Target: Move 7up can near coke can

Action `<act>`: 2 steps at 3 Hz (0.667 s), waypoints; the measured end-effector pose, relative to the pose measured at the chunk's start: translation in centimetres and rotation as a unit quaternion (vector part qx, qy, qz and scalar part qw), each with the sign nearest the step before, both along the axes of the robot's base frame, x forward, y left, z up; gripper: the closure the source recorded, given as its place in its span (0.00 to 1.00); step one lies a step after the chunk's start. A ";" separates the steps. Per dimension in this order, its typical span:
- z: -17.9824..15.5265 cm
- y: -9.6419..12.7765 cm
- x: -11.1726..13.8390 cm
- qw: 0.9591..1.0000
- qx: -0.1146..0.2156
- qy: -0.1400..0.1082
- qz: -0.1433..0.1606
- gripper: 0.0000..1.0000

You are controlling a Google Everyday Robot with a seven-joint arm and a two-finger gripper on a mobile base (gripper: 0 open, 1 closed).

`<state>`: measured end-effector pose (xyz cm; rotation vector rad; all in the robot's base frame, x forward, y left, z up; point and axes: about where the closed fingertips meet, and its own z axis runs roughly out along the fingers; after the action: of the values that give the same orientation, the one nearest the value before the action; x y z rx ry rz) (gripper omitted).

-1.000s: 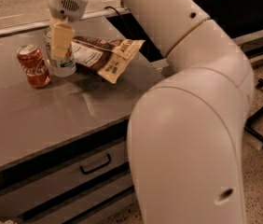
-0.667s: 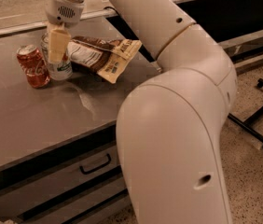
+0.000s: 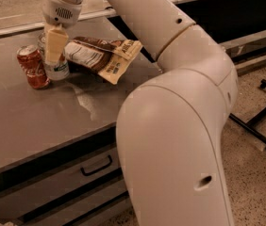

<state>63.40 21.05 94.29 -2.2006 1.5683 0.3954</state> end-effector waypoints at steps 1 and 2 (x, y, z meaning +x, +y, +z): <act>-0.1 0.4 0.3 1.000 0.005 -0.002 -0.001 0.00; -0.1 0.4 0.3 1.000 0.005 -0.002 -0.001 0.00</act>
Offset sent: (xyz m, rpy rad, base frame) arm 0.0023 0.0040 -0.0013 0.0087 -0.0046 -0.0022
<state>63.65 21.47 94.16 -2.1907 1.5632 0.3955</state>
